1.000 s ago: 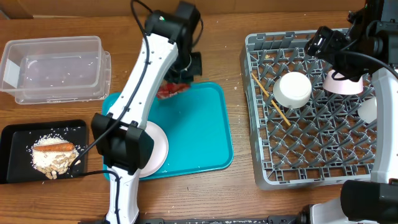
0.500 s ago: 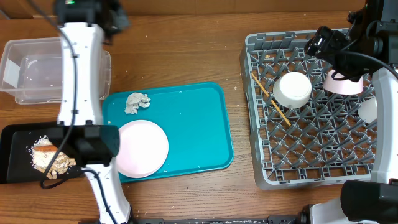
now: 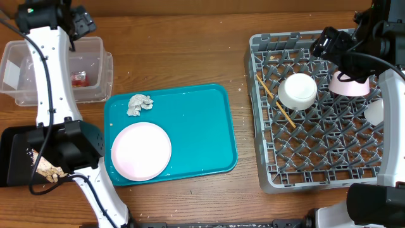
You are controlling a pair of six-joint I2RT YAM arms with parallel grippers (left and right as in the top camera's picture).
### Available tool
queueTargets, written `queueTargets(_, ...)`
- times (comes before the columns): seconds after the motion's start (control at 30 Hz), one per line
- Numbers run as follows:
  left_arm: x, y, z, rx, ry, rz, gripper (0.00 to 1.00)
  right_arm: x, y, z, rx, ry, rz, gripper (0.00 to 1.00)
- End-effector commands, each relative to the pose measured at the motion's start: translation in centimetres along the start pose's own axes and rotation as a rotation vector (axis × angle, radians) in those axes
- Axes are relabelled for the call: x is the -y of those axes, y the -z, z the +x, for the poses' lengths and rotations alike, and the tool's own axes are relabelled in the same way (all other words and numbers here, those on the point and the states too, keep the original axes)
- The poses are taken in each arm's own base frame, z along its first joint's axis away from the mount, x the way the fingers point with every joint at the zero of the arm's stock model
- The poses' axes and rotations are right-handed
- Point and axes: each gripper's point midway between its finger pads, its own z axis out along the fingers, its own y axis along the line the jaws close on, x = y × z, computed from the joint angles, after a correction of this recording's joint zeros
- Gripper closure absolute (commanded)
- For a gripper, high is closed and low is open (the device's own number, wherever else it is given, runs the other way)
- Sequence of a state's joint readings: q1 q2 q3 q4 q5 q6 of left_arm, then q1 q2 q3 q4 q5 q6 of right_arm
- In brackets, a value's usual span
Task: Sort waste into correct bins and load items into the dishwasher
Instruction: 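Carry the wrapper into the clear plastic bin and release it, then reach the left gripper to the white tissue and grasp it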
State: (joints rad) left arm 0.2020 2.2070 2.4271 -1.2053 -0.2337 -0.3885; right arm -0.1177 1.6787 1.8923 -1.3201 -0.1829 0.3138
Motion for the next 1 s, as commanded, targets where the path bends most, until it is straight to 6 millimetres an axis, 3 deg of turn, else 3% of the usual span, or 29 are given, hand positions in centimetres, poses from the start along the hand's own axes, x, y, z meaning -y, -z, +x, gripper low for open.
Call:
queueTargets(0.0,1.3,0.1,1.3,-0.068,-0.015,0.097,0.00,-0.4,0.9,-0.8,0.036,0.005,-0.010,0.00)
queueTargets(0.1,4.9,1.3,4.4,-0.223,-0.020,0.309,0.00,-0.4,0.9,-0.8,0.036,0.005,-0.010,0.00)
queueTargets(0.2,8.3,3.4,7.0,-0.348,-0.028,0.494,0.16,-0.4,0.9,-0.8,0.036,0.005,-0.010,0.00)
queueTargets(0.23,10.3,5.0,9.0,-0.424,-0.072,0.589,0.23,-0.4,0.9,-0.7,0.036,0.005,-0.010,0.00)
queueTargets(0.27,10.7,5.5,10.1,-0.457,-0.095,0.590,0.23,-0.4,0.9,-0.8,0.036,0.005,-0.010,0.00)
queueTargets(0.43,8.5,5.4,14.5,-0.525,-0.233,0.296,0.25,-0.4,0.9,-0.8,0.036,0.005,-0.010,0.00)
queueTargets(0.57,7.4,6.3,16.8,-0.549,-0.348,0.144,0.19,-0.4,0.9,-0.8,0.036,0.005,-0.010,0.00)
queueTargets(0.67,8.1,6.3,18.0,-0.547,-0.428,0.118,0.11,-0.4,0.9,-0.8,0.036,0.005,-0.010,0.00)
queueTargets(0.77,8.4,6.1,19.7,-0.590,-0.463,0.104,0.10,-0.4,0.9,-0.8,0.036,0.005,-0.010,0.00)
queueTargets(0.97,6.0,4.2,23.3,-0.713,-0.514,-0.010,0.10,-0.4,0.9,-0.8,0.036,0.005,-0.010,0.00)
